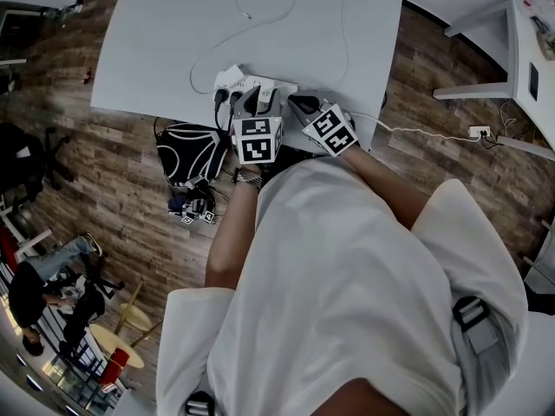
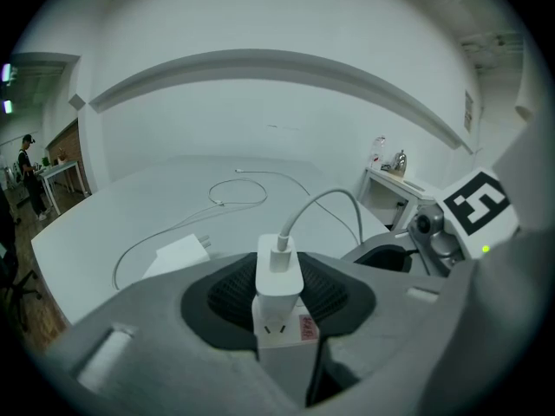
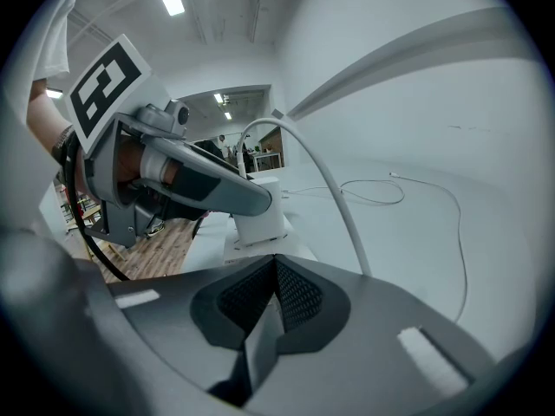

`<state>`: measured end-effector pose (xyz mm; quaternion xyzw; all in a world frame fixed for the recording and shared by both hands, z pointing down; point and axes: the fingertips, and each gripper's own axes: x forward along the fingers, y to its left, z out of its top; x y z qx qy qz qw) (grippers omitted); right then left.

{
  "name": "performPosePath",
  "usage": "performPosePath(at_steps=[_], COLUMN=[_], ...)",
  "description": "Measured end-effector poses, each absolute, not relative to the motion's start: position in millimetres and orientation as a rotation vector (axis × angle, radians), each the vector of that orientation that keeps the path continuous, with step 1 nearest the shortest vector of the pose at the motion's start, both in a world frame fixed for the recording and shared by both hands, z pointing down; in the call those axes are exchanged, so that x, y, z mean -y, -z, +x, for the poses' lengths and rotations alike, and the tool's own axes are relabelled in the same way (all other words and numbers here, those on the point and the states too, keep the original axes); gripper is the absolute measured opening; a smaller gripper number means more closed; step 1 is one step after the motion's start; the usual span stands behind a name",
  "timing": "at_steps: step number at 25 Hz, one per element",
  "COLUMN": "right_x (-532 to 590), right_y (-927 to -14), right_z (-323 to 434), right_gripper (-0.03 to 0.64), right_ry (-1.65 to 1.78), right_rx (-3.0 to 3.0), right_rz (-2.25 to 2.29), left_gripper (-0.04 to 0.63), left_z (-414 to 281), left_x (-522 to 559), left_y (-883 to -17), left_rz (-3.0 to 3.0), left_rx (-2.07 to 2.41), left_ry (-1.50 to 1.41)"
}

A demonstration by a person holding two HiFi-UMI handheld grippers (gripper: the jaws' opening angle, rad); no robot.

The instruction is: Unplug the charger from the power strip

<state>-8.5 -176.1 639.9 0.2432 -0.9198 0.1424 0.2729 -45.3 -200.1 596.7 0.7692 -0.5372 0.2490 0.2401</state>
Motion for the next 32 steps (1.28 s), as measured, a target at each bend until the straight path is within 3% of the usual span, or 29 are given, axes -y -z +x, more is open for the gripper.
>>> performPosePath(at_steps=[13,20,32], right_x=[173.8,164.8,173.4], right_y=[-640.5,-631.7,-592.3], right_z=[-7.6,-5.8,46.6], right_gripper=[0.000,0.000,0.001], right_ry=[-0.400,-0.387,-0.627], right_rx=[2.464,2.502,2.581], right_rz=[0.651,0.608,0.828], left_gripper=[0.144,0.144,0.155], left_z=[-39.5,-38.5,-23.8], left_x=[193.6,192.9,186.2], left_y=[-585.5,-587.8,-593.1], left_rz=[2.153,2.217,2.253], left_rx=[1.478,1.516,1.484], left_ry=[-0.680,-0.815,-0.890])
